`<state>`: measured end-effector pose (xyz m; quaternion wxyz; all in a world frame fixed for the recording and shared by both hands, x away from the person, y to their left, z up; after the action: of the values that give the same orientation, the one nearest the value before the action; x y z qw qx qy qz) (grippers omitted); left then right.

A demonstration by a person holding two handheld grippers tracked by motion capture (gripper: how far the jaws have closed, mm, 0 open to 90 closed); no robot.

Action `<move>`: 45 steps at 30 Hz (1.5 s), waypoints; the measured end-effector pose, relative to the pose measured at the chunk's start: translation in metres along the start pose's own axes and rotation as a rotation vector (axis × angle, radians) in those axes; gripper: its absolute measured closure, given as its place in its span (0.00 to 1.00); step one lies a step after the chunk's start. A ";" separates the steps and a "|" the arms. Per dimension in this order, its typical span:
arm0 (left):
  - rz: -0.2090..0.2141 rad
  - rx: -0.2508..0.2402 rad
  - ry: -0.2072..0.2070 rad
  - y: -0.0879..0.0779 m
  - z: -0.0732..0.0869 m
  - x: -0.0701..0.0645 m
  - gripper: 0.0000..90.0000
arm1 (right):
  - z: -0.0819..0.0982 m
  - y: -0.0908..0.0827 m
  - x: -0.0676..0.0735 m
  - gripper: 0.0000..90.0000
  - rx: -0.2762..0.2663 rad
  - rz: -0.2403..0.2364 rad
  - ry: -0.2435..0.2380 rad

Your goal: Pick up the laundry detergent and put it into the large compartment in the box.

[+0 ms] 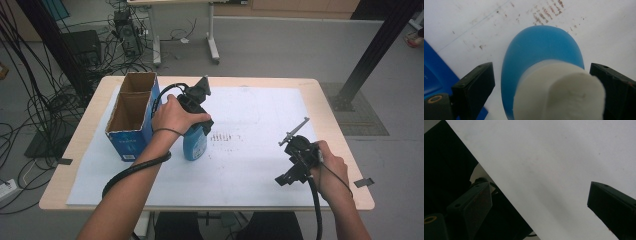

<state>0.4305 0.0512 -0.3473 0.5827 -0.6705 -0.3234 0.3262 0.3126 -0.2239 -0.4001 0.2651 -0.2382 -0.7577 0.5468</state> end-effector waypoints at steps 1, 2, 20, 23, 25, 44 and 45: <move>0.000 -0.002 -0.002 0.000 0.000 0.000 0.09 | 0.000 0.000 0.000 0.06 0.000 0.000 0.001; 0.000 -0.002 -0.002 0.000 0.000 0.000 0.09 | 0.000 0.000 0.000 0.06 0.000 0.000 0.001; 0.008 -0.012 0.001 -0.003 0.001 0.000 0.06 | -0.001 0.001 0.001 0.06 -0.002 0.000 -0.004; 0.010 -0.015 -0.002 -0.003 0.001 -0.001 0.06 | -0.001 0.001 0.001 0.06 0.000 -0.001 -0.005; 0.014 -0.020 -0.005 -0.002 0.001 -0.001 0.06 | -0.001 0.001 0.001 0.06 0.000 0.000 -0.005; 0.005 -0.032 -0.008 -0.007 0.002 -0.001 0.07 | 0.000 -0.001 0.002 0.06 -0.002 0.003 -0.002; 0.005 -0.032 -0.008 -0.007 0.002 -0.001 0.07 | 0.000 -0.001 0.002 0.06 -0.002 0.003 -0.002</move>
<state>0.4274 0.0522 -0.3409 0.5698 -0.6791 -0.3293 0.3251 0.3109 -0.2228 -0.3989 0.2632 -0.2393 -0.7582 0.5465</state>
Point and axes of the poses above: each handheld gripper's, and its own axes: y roughly forward along the jaws, z roughly out of its underside, x roughly to its left, the point moved 6 cm from there along y, roughly forward along the jaws, and after that the axes turned 2 degrees about x, right-handed, at the moved point
